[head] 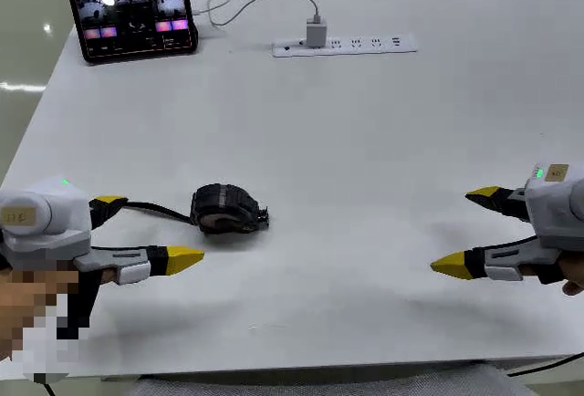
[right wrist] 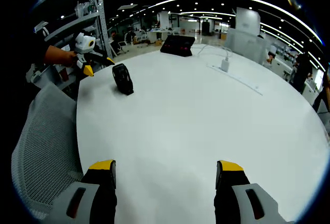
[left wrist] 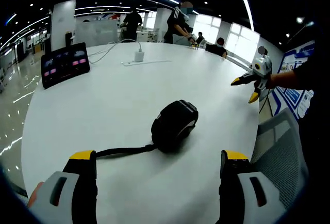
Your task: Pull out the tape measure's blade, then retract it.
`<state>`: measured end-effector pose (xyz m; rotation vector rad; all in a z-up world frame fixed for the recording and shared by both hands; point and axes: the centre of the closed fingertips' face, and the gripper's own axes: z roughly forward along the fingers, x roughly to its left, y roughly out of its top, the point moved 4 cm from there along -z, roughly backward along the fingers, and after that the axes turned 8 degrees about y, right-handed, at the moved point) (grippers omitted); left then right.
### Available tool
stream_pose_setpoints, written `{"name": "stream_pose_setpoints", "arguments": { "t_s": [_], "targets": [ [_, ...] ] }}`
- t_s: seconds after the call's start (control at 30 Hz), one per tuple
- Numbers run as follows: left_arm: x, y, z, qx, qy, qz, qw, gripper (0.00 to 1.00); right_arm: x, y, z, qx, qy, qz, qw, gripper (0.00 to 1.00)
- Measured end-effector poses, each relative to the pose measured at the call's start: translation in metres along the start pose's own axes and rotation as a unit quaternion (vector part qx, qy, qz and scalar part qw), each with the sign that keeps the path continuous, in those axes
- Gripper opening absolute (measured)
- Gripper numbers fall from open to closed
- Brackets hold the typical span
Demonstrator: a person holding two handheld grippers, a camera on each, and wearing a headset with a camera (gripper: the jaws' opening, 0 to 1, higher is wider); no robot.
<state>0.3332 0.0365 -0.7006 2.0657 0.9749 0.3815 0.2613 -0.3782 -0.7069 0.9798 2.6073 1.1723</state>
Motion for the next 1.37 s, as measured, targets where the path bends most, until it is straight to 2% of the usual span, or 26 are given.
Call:
{"name": "stream_pose_setpoints", "arguments": {
  "t_s": [0.13, 0.33, 0.43, 0.5, 0.57, 0.7, 0.8, 0.87, 0.93, 1.0, 1.07, 1.1, 1.17, 1.23, 1.37],
  "targets": [
    [0.001, -0.006, -0.012, 0.006, -0.003, 0.015, 0.9999, 0.99, -0.003, -0.007, -0.017, -0.007, -0.012, -0.003, 0.9999, 0.8],
    [0.013, -0.004, -0.023, 0.005, 0.013, 0.022, 0.9997, 0.99, 0.0, -0.021, -0.023, 0.002, -0.014, -0.016, 0.9998, 0.88],
    [0.016, -0.005, -0.024, 0.01, 0.015, 0.028, 0.9994, 0.99, 0.001, -0.02, -0.026, -0.011, -0.013, -0.019, 0.9997, 0.9],
    [0.02, -0.005, -0.026, 0.015, 0.012, 0.024, 0.9995, 0.99, 0.0, -0.019, -0.026, -0.017, -0.016, -0.02, 0.9995, 0.96],
    [0.022, -0.006, -0.028, 0.017, 0.013, 0.028, 0.9994, 0.99, 0.001, -0.017, -0.027, -0.027, -0.012, -0.033, 0.999, 0.99],
    [0.026, -0.006, -0.031, 0.012, 0.016, 0.024, 0.9995, 0.99, -0.003, -0.024, -0.028, -0.015, -0.009, -0.008, 0.9998, 0.99],
    [0.026, -0.006, -0.031, 0.01, 0.018, 0.021, 0.9996, 0.99, -0.004, -0.026, -0.028, -0.013, -0.012, -0.012, 0.9998, 0.99],
    [0.022, -0.01, -0.032, 0.019, 0.008, 0.013, 0.9997, 0.99, -0.005, -0.029, -0.029, -0.006, -0.011, -0.003, 0.9999, 0.99],
    [0.022, -0.01, -0.031, 0.018, 0.01, 0.02, 0.9996, 0.99, -0.005, -0.029, -0.029, -0.005, -0.011, -0.004, 0.9999, 0.99],
    [0.02, -0.011, -0.031, 0.018, 0.003, 0.009, 0.9998, 0.99, -0.005, -0.03, -0.029, -0.003, -0.007, -0.003, 1.0, 0.99],
    [0.02, -0.012, -0.032, 0.022, 0.002, 0.011, 0.9997, 0.99, -0.004, -0.03, -0.03, -0.001, -0.006, -0.003, 1.0, 0.99],
    [0.022, -0.012, -0.033, 0.02, 0.009, 0.02, 0.9996, 0.99, -0.004, -0.029, -0.03, -0.002, -0.006, -0.004, 1.0, 0.99],
    [0.021, -0.013, -0.034, 0.022, 0.005, 0.017, 0.9996, 0.99, -0.005, -0.029, -0.031, -0.002, -0.007, -0.001, 1.0, 0.99],
    [0.024, -0.011, -0.036, 0.017, 0.011, 0.016, 0.9997, 0.99, -0.005, -0.028, -0.031, -0.003, -0.011, -0.011, 0.9999, 0.99],
    [0.028, -0.01, -0.038, 0.014, 0.017, 0.013, 0.9997, 0.99, -0.007, -0.027, -0.032, -0.001, -0.012, -0.005, 0.9999, 0.99]
  ]
}}
